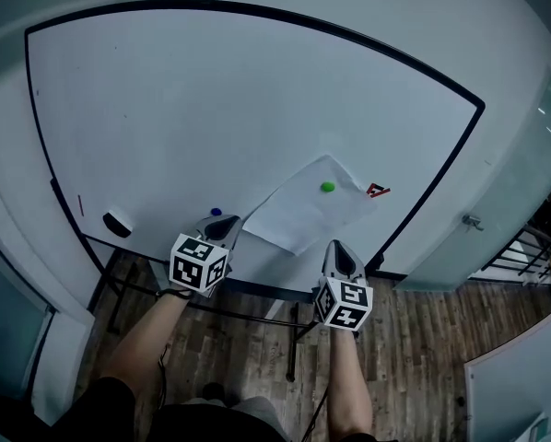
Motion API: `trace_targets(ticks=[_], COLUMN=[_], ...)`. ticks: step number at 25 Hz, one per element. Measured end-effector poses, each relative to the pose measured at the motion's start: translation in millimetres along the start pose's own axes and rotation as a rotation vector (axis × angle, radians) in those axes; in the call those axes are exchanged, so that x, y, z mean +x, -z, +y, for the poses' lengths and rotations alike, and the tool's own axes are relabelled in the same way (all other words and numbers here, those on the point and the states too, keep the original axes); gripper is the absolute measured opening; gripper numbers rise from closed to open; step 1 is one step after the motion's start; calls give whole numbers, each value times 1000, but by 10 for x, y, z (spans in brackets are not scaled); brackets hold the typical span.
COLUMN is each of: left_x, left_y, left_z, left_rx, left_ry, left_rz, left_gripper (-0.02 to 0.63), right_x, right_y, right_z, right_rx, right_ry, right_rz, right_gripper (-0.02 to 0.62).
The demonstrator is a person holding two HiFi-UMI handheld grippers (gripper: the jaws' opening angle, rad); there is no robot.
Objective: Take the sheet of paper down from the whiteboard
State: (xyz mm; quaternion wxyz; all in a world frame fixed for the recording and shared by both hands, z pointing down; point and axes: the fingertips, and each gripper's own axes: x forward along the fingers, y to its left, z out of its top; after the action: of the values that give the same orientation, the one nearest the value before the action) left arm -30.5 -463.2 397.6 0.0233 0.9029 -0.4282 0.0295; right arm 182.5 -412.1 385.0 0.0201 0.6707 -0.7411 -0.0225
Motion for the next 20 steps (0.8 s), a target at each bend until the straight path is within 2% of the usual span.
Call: trace_targets(ticks=[13,15,16,20], left_x=[487,550,586,704], left_y=[-45,-21,-9,7], left_z=[-38,-85,-103,-136], left_rx=[29,40,50,80], left_ry=[152,186,194,214], left_rz=[40,62,71,90], left_gripper=[8,94,117,157], right_x=[348,379,394,463], right_y=[-76,-90,-97,-112], right_z=[-90,-88,-98,-117], right_rx=[-15,-18,-16,-16], right_ry=[29,23,22,13], right_rz=[-7,-10,-11,-17], right_gripper=[21,21,21,20])
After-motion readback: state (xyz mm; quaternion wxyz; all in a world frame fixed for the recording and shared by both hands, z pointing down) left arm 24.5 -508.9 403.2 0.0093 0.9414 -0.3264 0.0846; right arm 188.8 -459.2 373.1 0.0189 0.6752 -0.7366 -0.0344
